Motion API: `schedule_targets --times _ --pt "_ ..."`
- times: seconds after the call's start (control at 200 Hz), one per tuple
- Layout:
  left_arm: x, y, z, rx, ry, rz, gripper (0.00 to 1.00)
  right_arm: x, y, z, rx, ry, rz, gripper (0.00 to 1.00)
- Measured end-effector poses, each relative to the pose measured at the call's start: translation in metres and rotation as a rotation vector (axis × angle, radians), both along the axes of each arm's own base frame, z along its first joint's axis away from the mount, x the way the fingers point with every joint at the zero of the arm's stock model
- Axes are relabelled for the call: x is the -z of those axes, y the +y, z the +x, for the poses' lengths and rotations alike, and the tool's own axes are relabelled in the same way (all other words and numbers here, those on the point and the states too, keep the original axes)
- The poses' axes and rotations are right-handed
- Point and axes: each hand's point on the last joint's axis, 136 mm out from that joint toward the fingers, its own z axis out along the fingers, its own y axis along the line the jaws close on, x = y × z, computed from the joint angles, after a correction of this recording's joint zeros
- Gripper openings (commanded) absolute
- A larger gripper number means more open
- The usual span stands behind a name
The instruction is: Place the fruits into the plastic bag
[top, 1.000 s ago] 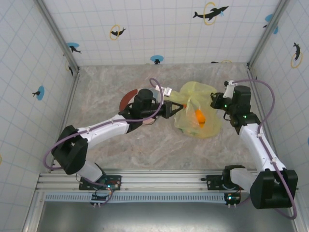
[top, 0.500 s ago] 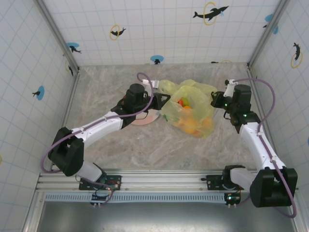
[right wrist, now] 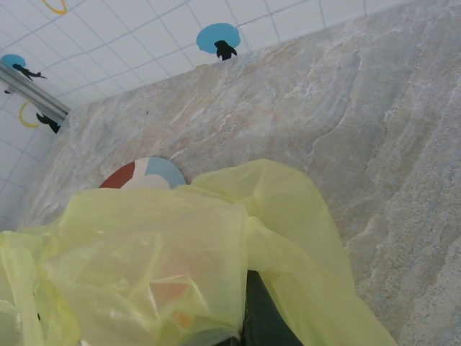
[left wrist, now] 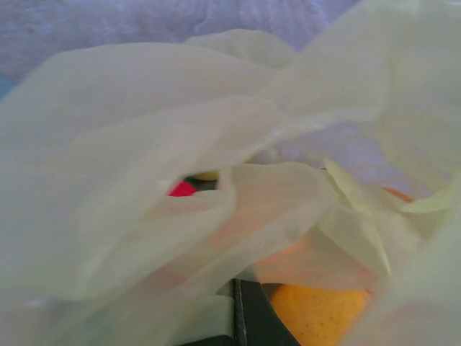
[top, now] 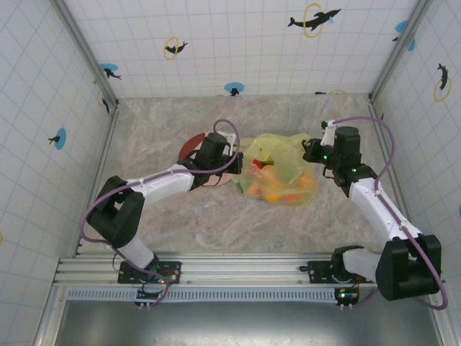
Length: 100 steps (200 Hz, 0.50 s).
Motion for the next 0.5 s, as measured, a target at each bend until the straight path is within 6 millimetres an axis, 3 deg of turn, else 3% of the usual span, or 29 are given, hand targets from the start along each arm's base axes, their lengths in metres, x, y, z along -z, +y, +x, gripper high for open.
schedule_targets --times 0.185,0.32,0.5 --pt "0.009 0.016 0.01 -0.06 -0.041 0.093 0.0 -0.008 -0.018 0.001 0.049 -0.019 -0.01 0.0" --pt "0.009 0.022 0.011 -0.082 -0.051 0.123 0.0 -0.026 -0.025 0.002 0.068 -0.061 -0.011 0.0" --pt "-0.018 0.014 0.007 -0.047 -0.079 0.053 0.0 -0.041 -0.025 0.002 0.069 -0.099 -0.005 0.0"
